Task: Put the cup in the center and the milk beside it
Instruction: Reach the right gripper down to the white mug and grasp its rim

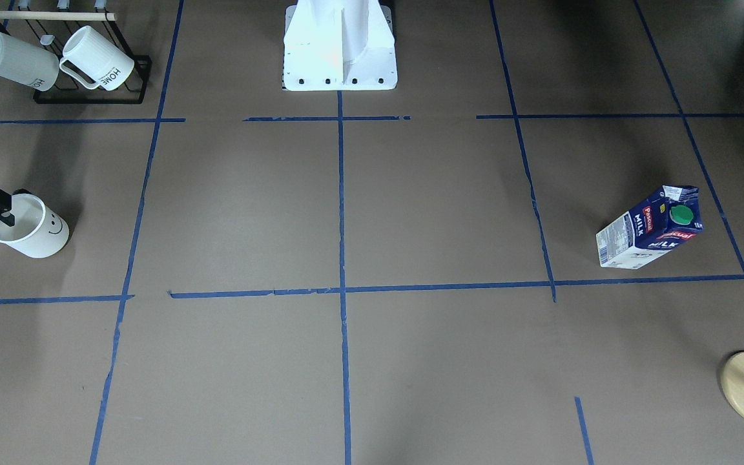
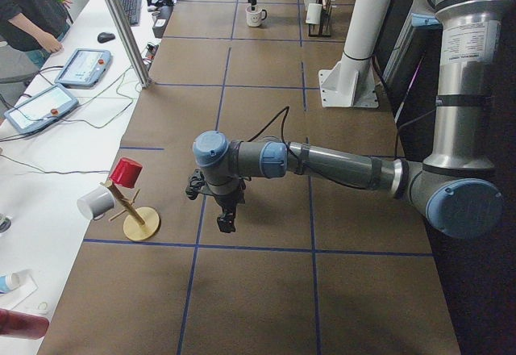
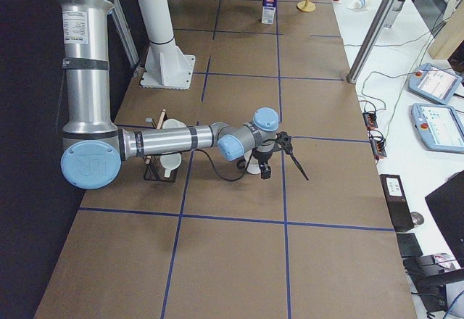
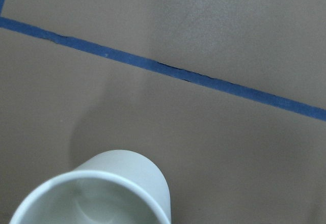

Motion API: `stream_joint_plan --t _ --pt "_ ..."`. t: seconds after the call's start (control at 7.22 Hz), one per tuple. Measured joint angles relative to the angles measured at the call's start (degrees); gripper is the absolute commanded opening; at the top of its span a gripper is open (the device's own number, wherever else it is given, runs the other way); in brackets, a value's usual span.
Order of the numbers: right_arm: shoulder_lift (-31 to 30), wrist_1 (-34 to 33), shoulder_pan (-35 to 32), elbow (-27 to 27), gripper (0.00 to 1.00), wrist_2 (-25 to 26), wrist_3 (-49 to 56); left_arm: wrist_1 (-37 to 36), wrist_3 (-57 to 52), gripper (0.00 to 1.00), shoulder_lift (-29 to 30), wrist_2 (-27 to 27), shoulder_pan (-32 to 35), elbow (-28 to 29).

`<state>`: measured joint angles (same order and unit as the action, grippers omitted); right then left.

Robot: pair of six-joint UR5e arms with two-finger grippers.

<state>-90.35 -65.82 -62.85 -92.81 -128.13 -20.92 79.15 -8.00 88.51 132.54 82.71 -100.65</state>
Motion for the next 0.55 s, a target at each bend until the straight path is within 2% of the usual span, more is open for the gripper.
stream_joint_plan --t 0.14,0.28,0.42,0.55 --pt "0.00 0.67 0.40 0.60 0.96 0.04 0.00 -0.03 0.00 1.00 0.00 0.00 0.00 0.00" --pt "0.00 0.96 0.79 0.84 0.43 0.12 0.00 -0.04 0.00 1.00 -0.03 0.00 0.00 0.01" --pt "0.08 1.07 1.08 0.90 0.10 0.28 -0.40 -0.03 0.00 1.00 -0.06 0.00 0.00 0.04" --pt "0.28 1.11 1.21 0.88 0.02 0.41 -1.16 0.01 0.00 1.00 -0.06 0.00 0.00 0.10"
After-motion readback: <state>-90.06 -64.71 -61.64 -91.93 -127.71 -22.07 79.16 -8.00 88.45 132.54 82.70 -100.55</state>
